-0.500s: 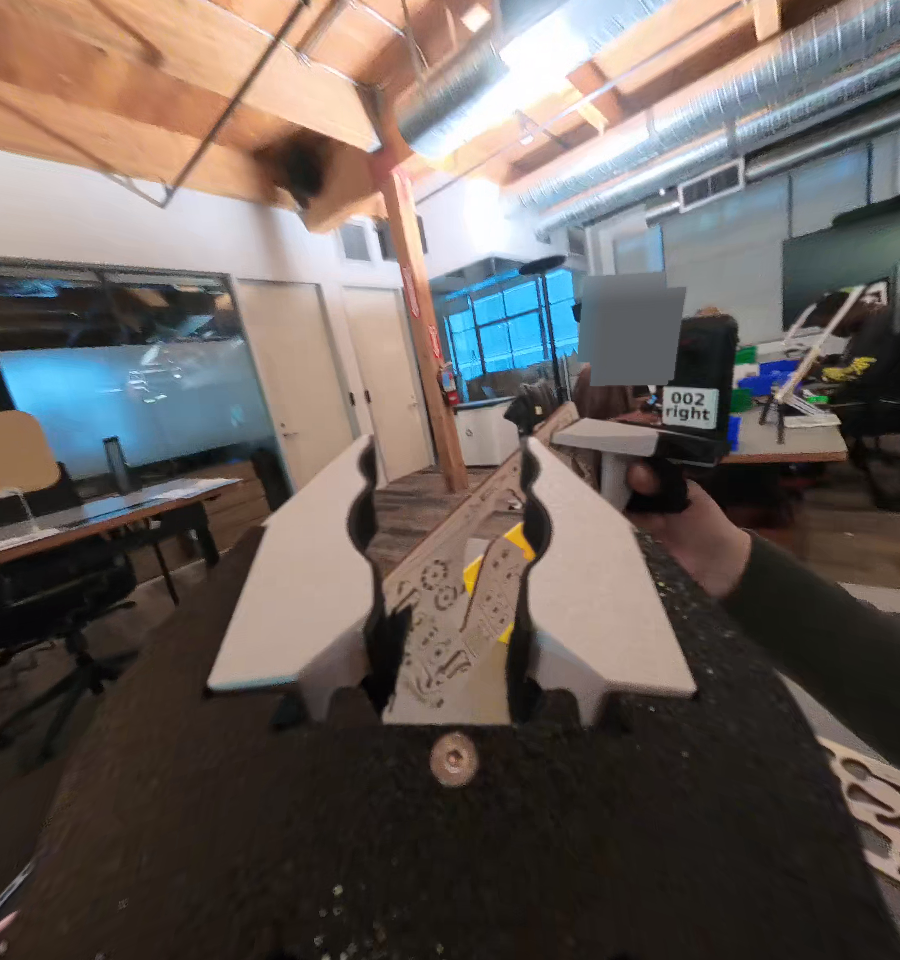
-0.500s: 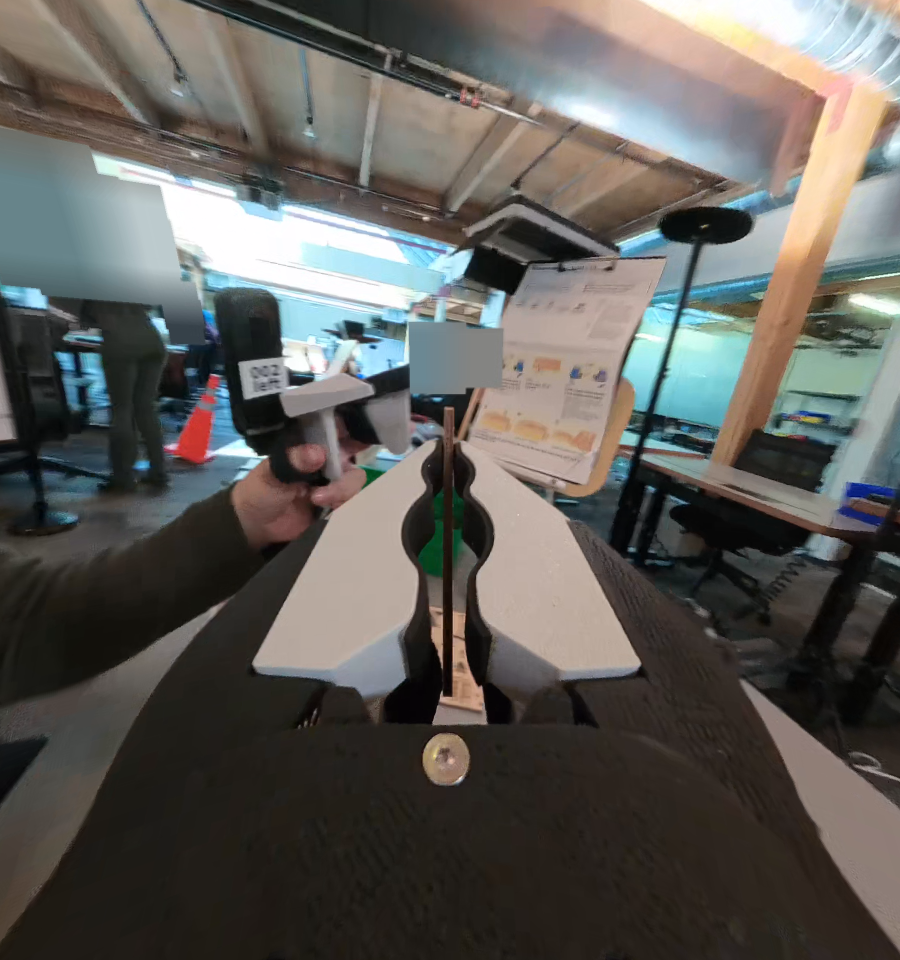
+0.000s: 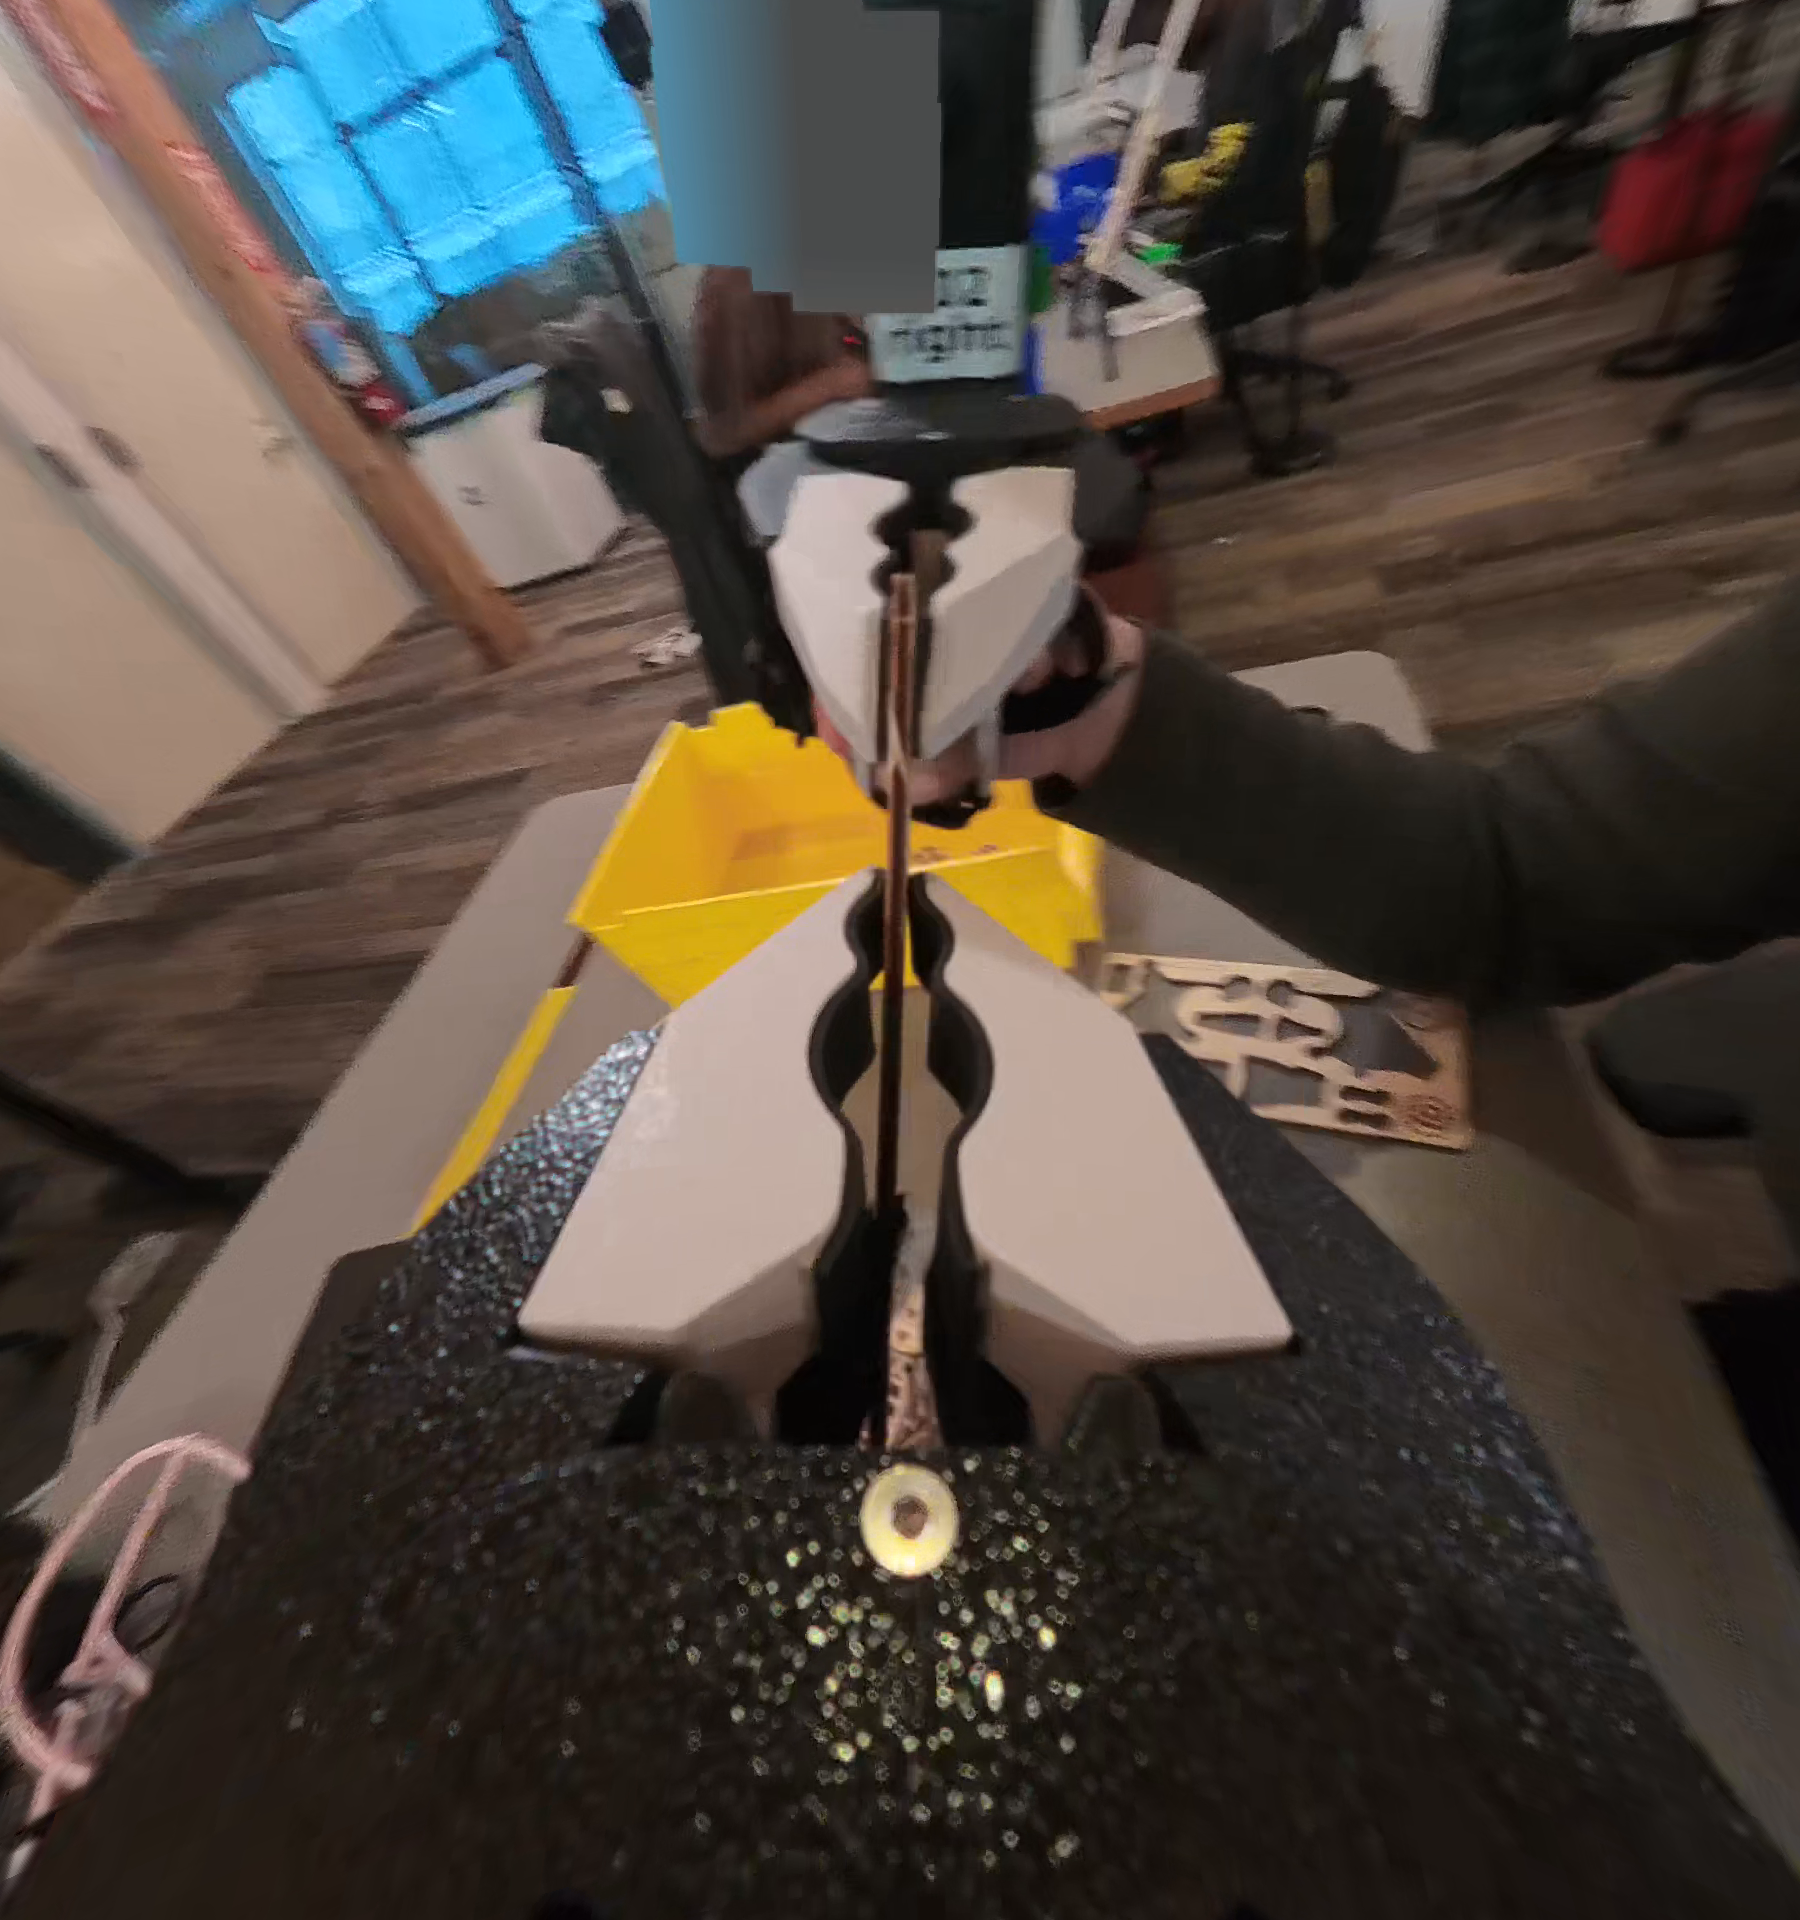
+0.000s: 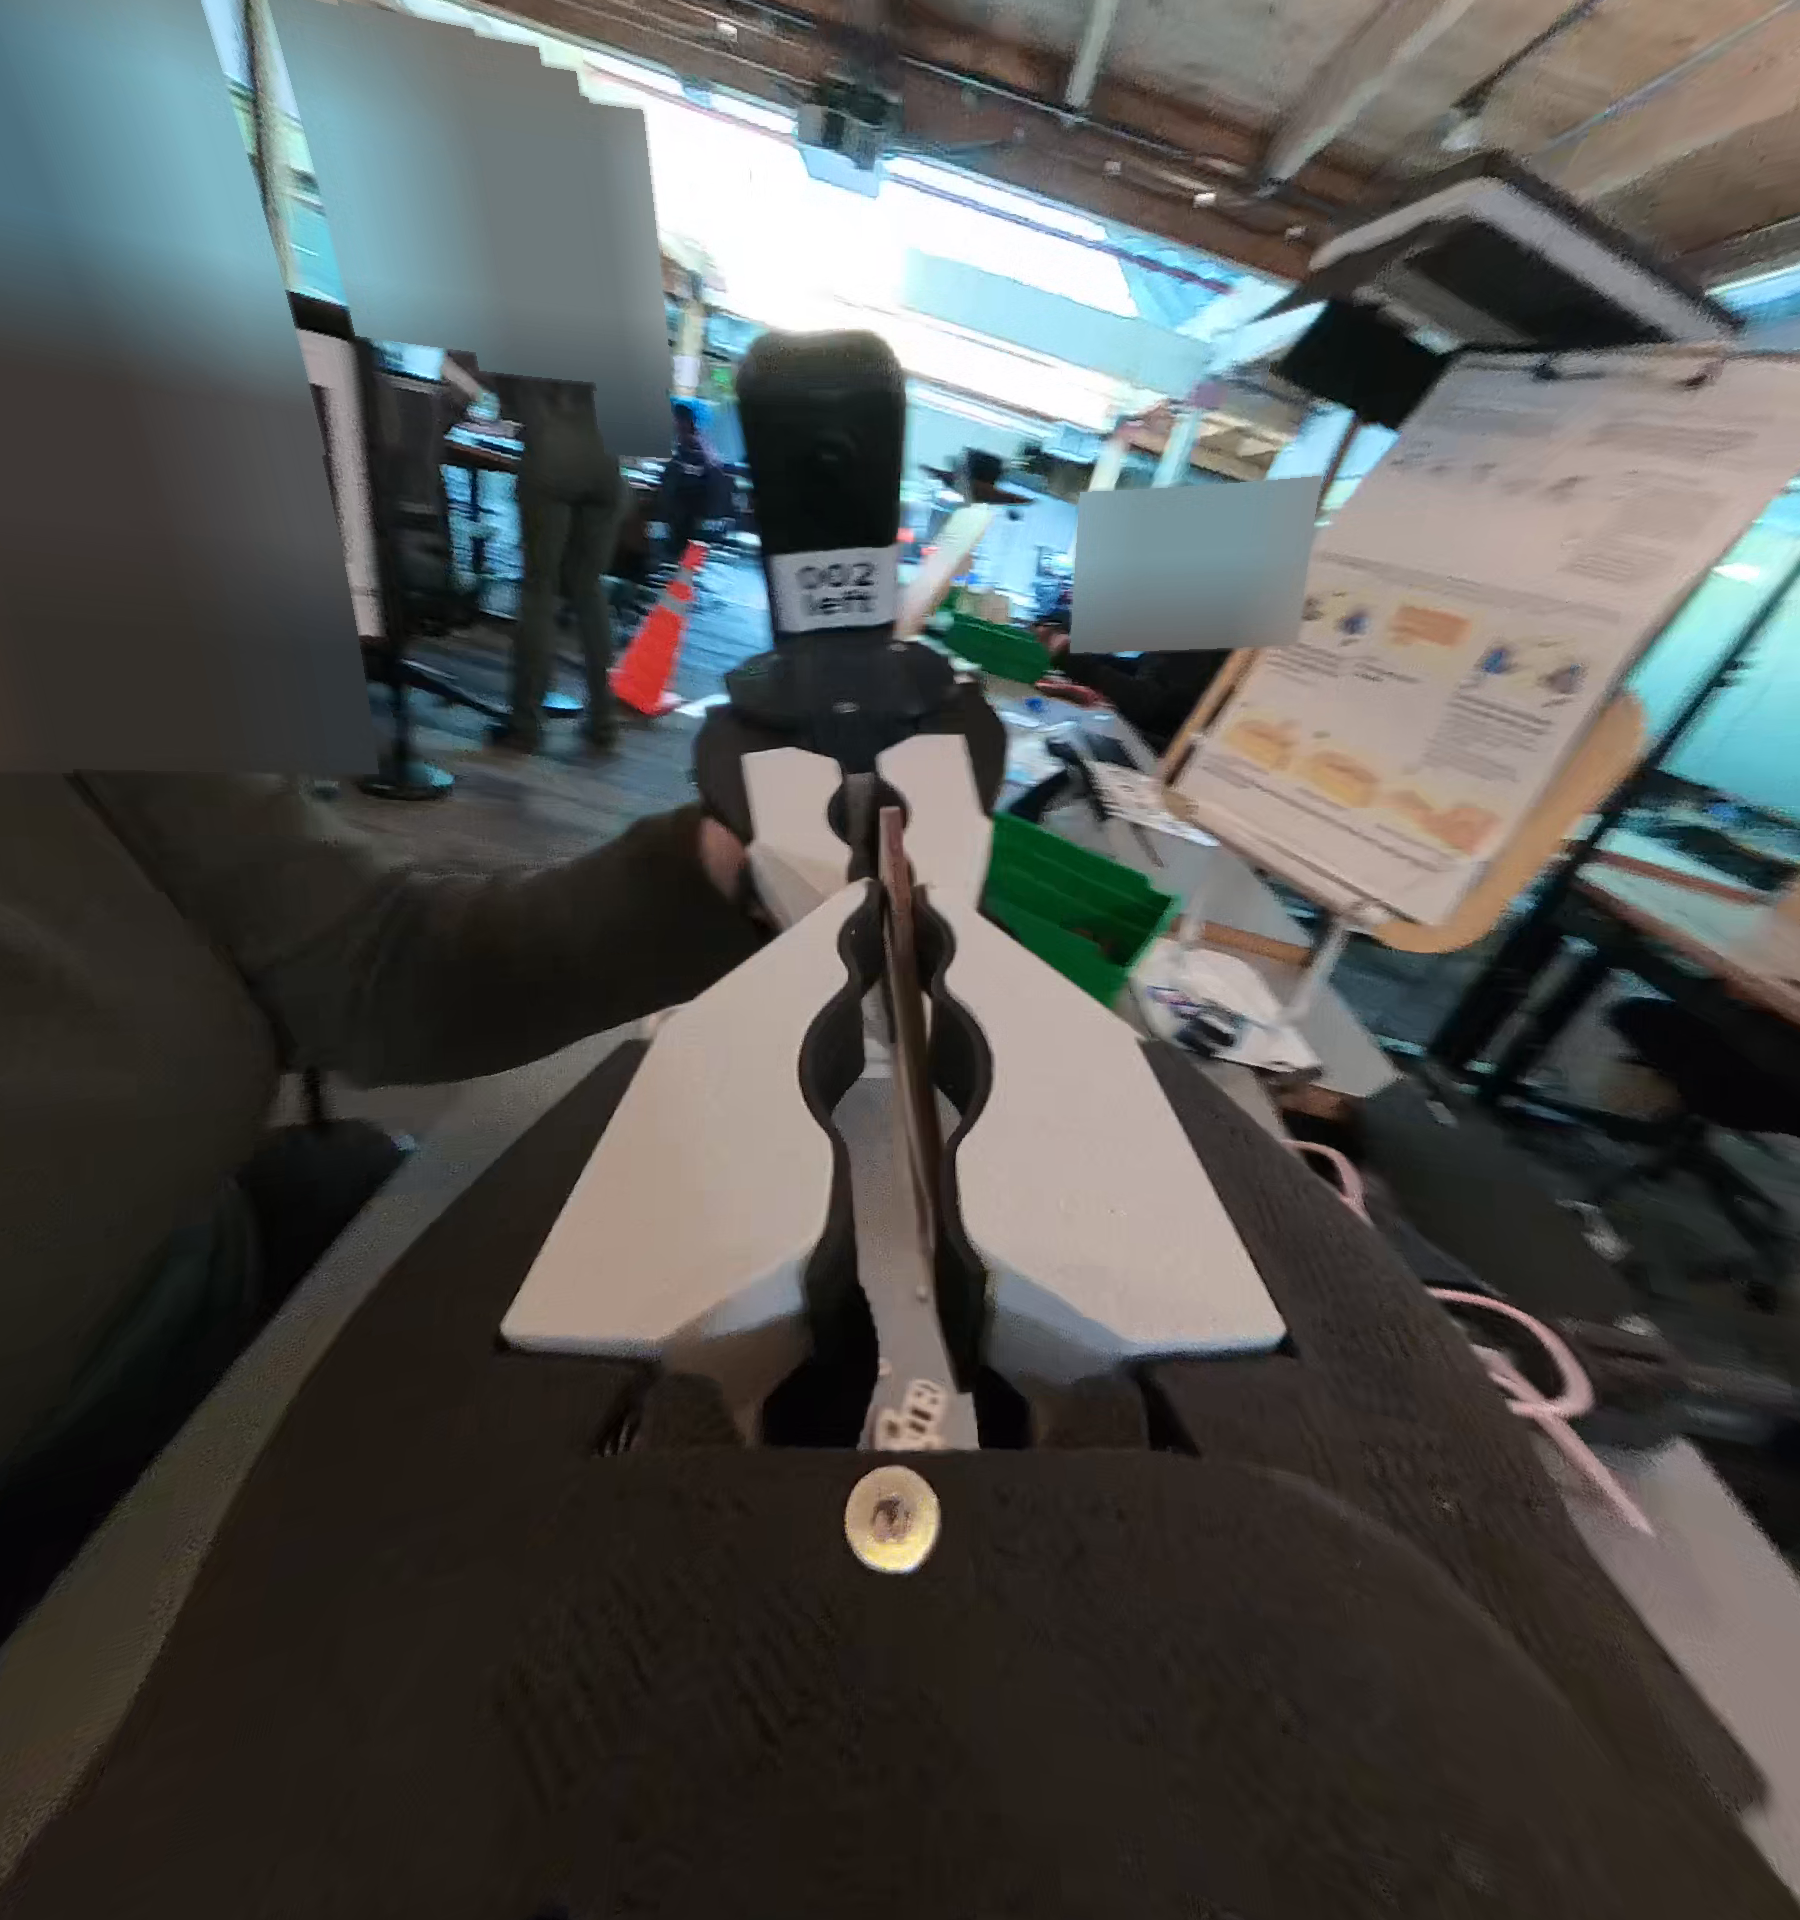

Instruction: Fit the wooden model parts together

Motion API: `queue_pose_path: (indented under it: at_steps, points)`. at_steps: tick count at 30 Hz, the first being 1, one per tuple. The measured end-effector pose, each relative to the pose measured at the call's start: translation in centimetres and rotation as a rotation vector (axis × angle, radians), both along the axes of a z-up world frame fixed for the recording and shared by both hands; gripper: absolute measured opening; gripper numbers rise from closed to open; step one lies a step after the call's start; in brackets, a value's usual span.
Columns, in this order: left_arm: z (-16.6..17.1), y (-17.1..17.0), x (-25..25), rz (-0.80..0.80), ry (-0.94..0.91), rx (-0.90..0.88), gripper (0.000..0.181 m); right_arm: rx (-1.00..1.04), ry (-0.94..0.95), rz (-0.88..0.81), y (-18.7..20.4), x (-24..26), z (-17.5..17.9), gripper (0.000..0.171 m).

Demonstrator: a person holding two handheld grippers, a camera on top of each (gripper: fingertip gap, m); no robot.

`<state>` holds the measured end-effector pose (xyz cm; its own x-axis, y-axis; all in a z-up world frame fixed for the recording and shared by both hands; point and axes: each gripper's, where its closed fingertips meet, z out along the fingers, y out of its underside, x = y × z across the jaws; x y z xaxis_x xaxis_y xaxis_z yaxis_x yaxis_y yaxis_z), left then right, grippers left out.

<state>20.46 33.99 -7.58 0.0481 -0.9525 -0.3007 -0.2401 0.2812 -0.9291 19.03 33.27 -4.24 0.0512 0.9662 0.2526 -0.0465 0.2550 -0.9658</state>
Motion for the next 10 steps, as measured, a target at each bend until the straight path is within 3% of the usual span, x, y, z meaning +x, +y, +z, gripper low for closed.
queue_pose_path:
  at_steps: [4, 10]
  points:
    - [1.0, 0.4, -0.2, 0.055, -0.099, 0.021, 0.000, 0.059, 0.029, -0.154, 1.1, 0.0, 1.1, 0.013]
    - [1.3, 0.3, -0.3, 0.069, -0.149, 0.032, 0.000, 0.046, 0.028, -0.157, 0.9, -0.1, 1.3, 0.009]
